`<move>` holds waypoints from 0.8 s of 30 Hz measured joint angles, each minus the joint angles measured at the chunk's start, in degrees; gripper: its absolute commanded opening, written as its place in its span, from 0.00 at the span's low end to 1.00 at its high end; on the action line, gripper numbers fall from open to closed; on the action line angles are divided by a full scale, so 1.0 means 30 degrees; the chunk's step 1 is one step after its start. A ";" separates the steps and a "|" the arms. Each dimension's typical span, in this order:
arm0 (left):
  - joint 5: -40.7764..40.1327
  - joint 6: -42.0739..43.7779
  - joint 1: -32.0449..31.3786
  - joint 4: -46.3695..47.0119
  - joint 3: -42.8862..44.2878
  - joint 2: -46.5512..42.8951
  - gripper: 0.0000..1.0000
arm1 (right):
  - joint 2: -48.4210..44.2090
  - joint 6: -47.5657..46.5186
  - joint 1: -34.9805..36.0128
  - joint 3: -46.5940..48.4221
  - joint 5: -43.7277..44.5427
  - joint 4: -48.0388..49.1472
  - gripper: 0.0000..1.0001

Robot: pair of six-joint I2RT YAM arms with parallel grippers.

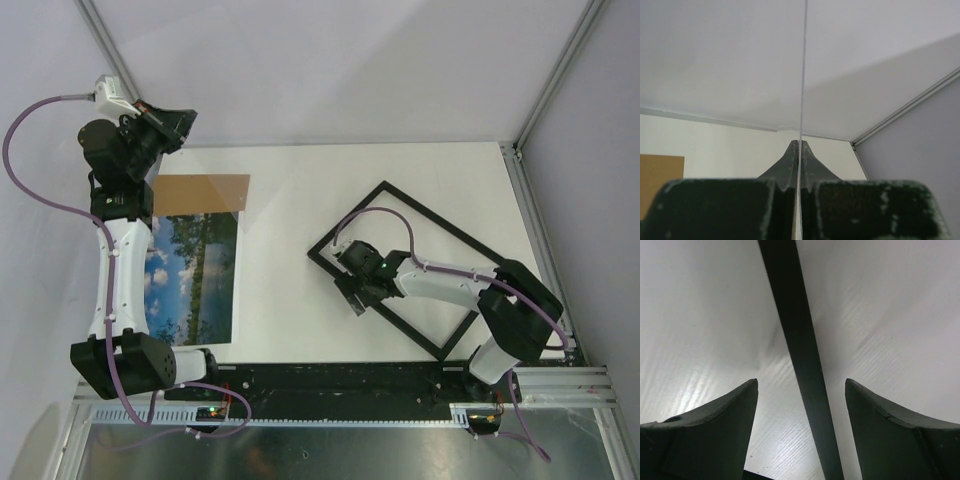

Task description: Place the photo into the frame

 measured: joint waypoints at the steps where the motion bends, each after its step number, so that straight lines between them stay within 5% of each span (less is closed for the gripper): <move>1: 0.0000 0.0007 0.0000 0.0000 0.0000 0.0000 0.00 | -0.0007 -0.0015 -0.0153 -0.0204 -0.0029 0.0058 0.74; 5: 0.0007 0.0007 0.0007 0.0000 0.0000 0.0000 0.00 | 0.0036 -0.0066 -0.0335 -0.0794 -0.0415 0.0270 0.66; 16: 0.0000 0.0051 0.0015 0.0000 0.0000 0.0029 0.00 | 0.0510 -0.0882 -0.0678 -0.0969 -0.1931 0.1661 0.04; 24: -0.0379 0.0233 0.0102 -0.0131 0.0648 0.0153 0.00 | 0.0648 -0.0233 -0.2331 0.0415 -0.3228 0.0984 0.00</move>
